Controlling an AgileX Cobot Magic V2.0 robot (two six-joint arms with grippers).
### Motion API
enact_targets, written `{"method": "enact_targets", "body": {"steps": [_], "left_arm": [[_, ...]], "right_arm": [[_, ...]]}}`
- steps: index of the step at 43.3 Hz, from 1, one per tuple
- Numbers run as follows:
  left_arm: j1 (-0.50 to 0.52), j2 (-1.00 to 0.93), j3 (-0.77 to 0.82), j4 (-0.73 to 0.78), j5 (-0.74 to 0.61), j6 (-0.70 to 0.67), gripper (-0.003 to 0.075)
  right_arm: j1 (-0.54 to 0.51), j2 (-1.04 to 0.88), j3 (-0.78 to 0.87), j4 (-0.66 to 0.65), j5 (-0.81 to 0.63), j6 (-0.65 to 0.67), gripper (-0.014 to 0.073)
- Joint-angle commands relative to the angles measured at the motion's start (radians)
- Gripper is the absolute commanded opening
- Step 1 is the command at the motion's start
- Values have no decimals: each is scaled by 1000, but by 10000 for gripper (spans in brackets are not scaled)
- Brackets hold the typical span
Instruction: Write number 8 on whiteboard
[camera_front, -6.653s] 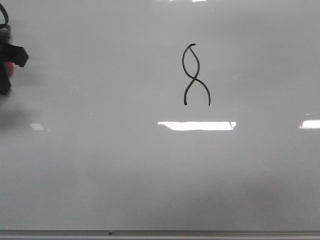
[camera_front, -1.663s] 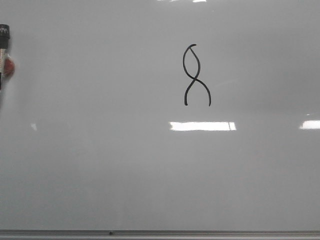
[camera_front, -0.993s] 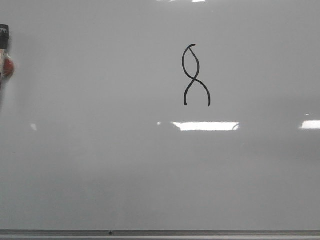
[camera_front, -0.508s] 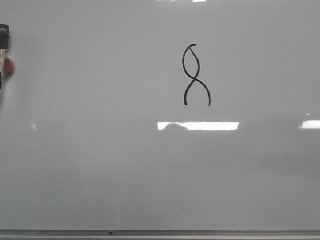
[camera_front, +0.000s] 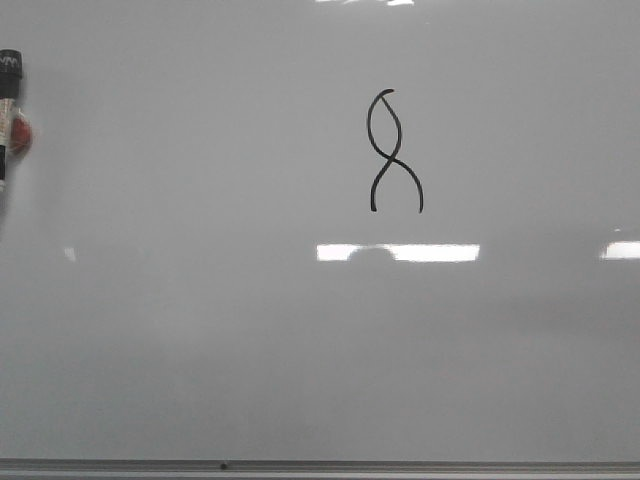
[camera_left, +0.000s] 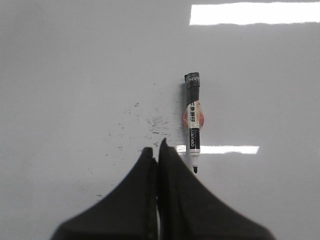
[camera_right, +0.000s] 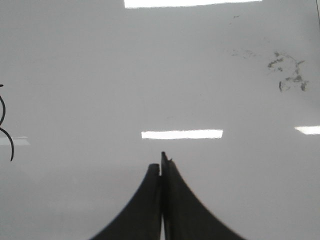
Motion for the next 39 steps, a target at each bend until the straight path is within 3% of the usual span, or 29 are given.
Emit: {"method": "enact_targets", "body": {"steps": [1, 10, 39], "left_arm": [[0, -12, 12, -9, -85, -2, -21], [0, -12, 12, -9, -85, -2, -21], [0, -12, 12, -9, -85, -2, -21]], "right_arm": [[10, -20, -1, -14, -82, 9, -109], [55, -20, -1, -15, -89, 9, -109], [53, -20, -1, -15, -139, 9, -109]]}}
